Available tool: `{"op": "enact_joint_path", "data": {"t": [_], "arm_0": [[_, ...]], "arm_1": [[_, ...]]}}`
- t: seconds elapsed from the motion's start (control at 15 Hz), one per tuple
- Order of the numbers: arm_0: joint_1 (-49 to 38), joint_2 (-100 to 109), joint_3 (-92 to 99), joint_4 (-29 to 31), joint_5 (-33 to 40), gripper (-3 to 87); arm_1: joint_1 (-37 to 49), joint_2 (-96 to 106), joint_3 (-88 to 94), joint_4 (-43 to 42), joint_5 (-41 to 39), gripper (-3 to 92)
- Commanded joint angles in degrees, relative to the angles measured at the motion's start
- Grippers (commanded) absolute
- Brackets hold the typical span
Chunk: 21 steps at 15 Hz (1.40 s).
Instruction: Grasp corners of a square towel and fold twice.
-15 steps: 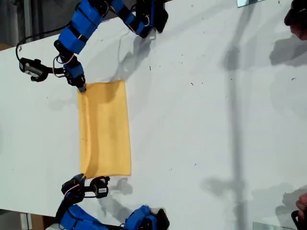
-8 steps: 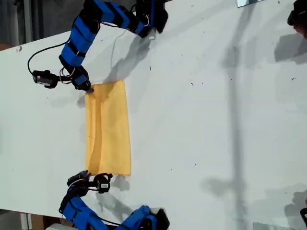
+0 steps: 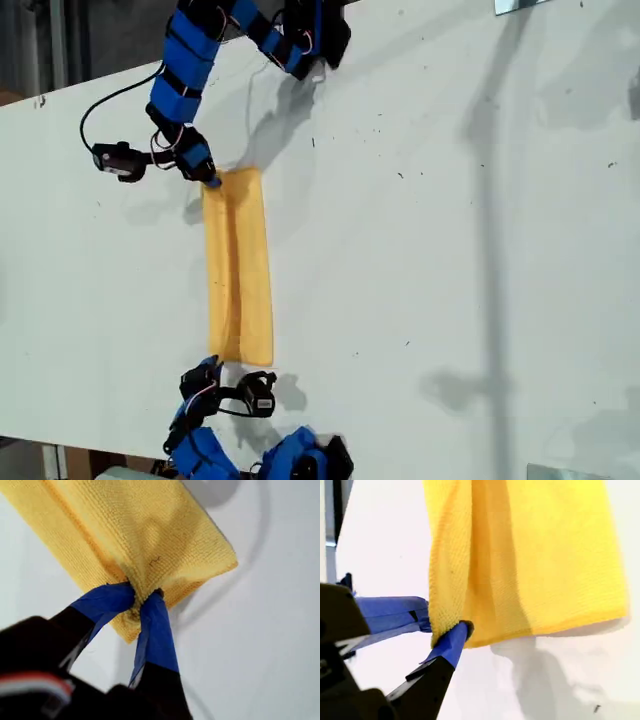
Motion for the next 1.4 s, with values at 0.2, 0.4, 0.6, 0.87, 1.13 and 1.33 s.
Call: {"op": "enact_joint_path", "data": {"t": [0.2,0.4,0.6,0.87,1.13,1.33], "arm_0": [[4.2,3.3,5.7,-4.7,-3.0,-0.4],[4.7,2.9,7.1,-5.2,-3.8,-0.4],[6.4,2.6,9.7,-6.5,-5.7,-0.4],[8.3,2.3,12.2,-7.6,-7.2,-0.4],[7.9,1.4,12.5,-7.5,-8.1,3.4],[8.5,3.2,14.9,-7.2,-10.0,2.4]], "arm_1": [[-5.8,9.3,10.8,-4.0,4.2,-0.1],[-6.2,7.6,12.9,-5.7,4.8,-0.1],[-6.9,9.8,15.5,-5.4,6.7,-0.1],[-7.3,11.6,17.4,-4.7,8.0,-0.1],[-7.5,12.9,18.0,-4.3,7.9,11.7],[-7.2,18.1,19.1,-1.0,8.6,17.7]]}}
